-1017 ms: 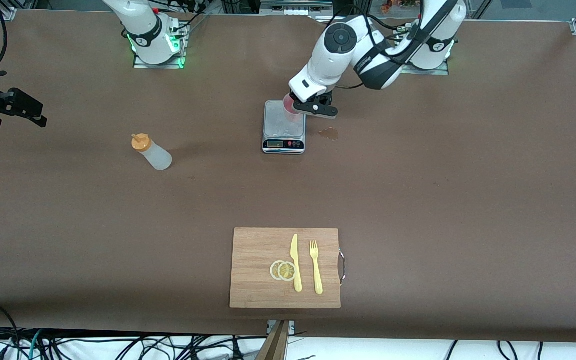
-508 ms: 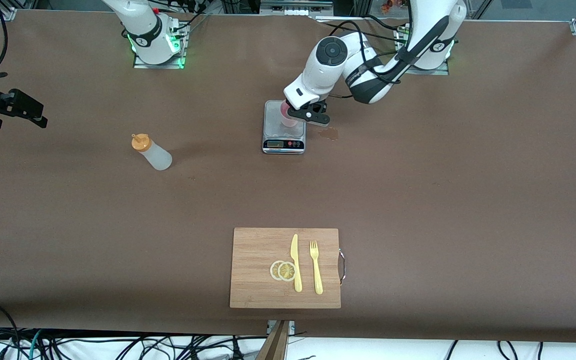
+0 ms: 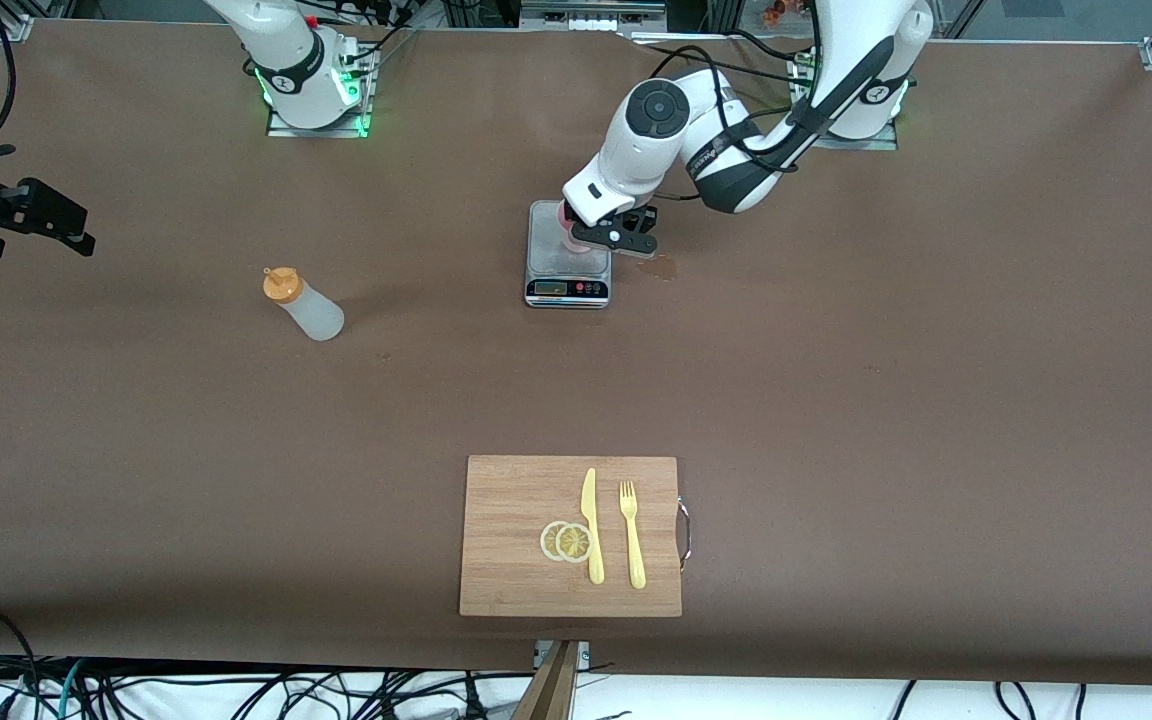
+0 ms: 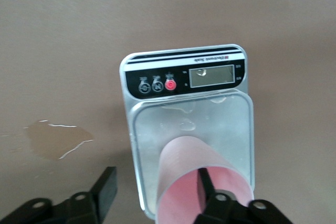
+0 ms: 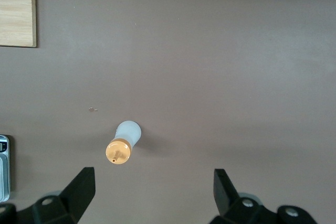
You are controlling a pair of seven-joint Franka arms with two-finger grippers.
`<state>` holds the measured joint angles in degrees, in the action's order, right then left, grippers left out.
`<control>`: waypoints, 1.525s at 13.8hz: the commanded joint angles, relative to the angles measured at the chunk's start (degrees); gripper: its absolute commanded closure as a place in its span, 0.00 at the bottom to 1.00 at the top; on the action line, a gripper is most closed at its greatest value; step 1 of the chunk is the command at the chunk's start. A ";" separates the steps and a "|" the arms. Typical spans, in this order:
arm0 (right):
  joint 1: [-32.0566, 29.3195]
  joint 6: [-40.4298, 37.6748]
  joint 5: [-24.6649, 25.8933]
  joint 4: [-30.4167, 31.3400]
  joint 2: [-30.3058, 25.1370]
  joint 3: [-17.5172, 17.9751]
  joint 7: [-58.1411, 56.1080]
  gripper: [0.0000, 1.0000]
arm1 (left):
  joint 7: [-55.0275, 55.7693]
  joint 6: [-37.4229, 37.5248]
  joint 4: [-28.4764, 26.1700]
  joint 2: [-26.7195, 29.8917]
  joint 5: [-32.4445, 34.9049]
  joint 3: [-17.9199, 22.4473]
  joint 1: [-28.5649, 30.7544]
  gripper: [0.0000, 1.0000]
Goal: Add sauce to pink cup with both arms
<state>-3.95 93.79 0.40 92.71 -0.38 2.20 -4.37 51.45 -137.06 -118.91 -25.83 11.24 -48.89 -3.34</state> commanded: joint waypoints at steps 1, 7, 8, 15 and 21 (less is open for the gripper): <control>-0.27 -0.10 -0.40 -0.61 -0.06 0.17 0.60 0.00 | 0.93 13.18 7.25 2.63 1.06 -0.32 0.53 0.00; -0.27 -0.27 -0.31 -0.61 -0.23 0.09 0.60 0.00 | -8.09 38.24 24.40 1.75 0.80 -0.06 3.94 0.00; -0.27 -0.19 -0.40 -0.61 -0.23 0.09 0.60 0.00 | -11.08 40.10 26.86 1.75 0.19 -0.06 6.04 0.00; -0.27 -0.54 -0.40 -0.69 -0.49 0.09 0.51 0.00 | -26.82 56.09 41.90 2.71 0.01 -0.41 17.56 0.00; -0.27 -0.10 -0.40 -0.69 -0.41 0.09 0.60 0.00 | -37.46 57.97 37.98 15.87 -8.83 21.57 11.99 0.00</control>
<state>-3.96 93.81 0.39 92.50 -0.52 2.18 -4.37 18.72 -78.63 -76.48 -16.62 7.65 -38.79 14.21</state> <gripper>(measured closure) 0.000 0.000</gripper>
